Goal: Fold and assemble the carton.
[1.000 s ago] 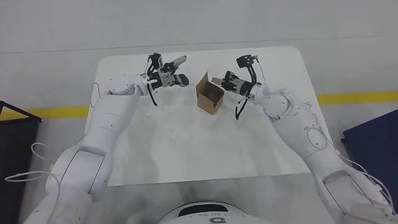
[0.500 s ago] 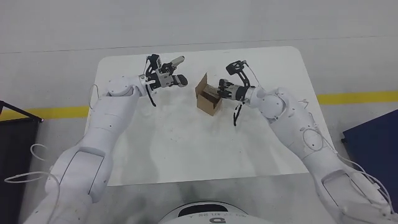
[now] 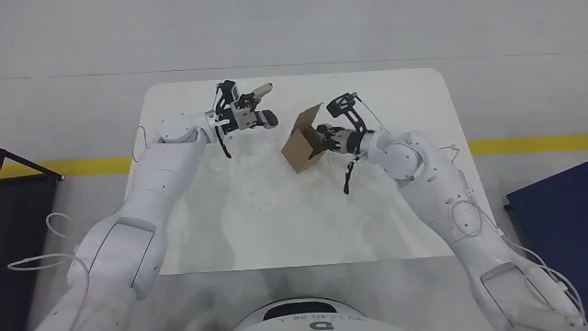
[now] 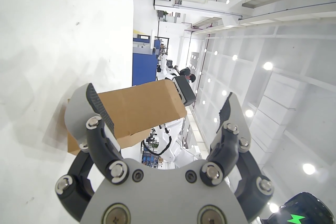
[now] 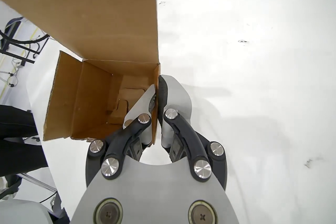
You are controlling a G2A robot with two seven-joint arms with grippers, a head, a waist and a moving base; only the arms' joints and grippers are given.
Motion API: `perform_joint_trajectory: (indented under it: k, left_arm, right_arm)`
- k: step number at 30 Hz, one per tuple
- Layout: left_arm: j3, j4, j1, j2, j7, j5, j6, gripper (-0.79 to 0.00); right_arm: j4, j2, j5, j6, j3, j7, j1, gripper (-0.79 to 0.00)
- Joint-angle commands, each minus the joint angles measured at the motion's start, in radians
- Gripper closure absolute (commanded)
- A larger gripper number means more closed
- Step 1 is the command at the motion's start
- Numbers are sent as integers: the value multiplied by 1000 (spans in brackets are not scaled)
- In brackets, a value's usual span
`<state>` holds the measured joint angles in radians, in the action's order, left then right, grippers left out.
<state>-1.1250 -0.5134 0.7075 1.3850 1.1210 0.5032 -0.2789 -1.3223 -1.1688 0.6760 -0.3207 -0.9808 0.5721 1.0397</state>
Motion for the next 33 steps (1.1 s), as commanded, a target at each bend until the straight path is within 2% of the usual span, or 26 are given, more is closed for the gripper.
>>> perform_joint_trajectory:
  k: [1, 5, 11, 12, 15, 17, 18, 20, 23, 28, 33]
  left_arm:
    - [-3, 1, 0, -1, -1, 3, -4, -785]
    - [-9, 0, 2, -4, -4, 5, -10, -785]
    - [-13, -8, 8, -7, -5, 0, -21, -785]
    - [-13, -10, 9, -7, -4, -2, -25, -785]
    - [-10, -17, 5, -9, -4, -18, -28, -785]
    - [-6, -22, 1, -10, -8, -36, -32, -785]
    - [-3, -26, -1, -10, -7, -44, -34, -785]
    - [1, -38, -4, -11, 3, -59, -47, -785]
    - [13, -53, -9, -16, 34, -107, -75, -785]
    - [56, -84, -30, -34, -19, -323, -123, -785]
    - [116, -140, -48, -34, -107, -512, -93, -785]
  right_arm:
    - [-56, 6, 86, 62, -15, -52, 23, 0]
    - [-184, 18, 268, 239, -47, -131, 102, 0]
    - [-299, 24, 303, 446, -94, -26, 191, 0]
    - [-303, 24, 297, 475, -101, 2, 197, -83]
    - [-307, 23, 264, 517, -117, 62, 207, -265]
    - [-312, 20, 181, 511, -137, 97, 211, -409]
    - [-319, 19, 131, 500, -150, 96, 218, -431]
    - [-324, 18, -2, 463, -186, 113, 231, -363]
    - [-302, 19, -128, 422, -237, 116, 240, -345]
    - [-220, 17, -306, 337, -301, 90, 240, -351]
    - [-162, 16, -453, 257, -337, 86, 244, -345]
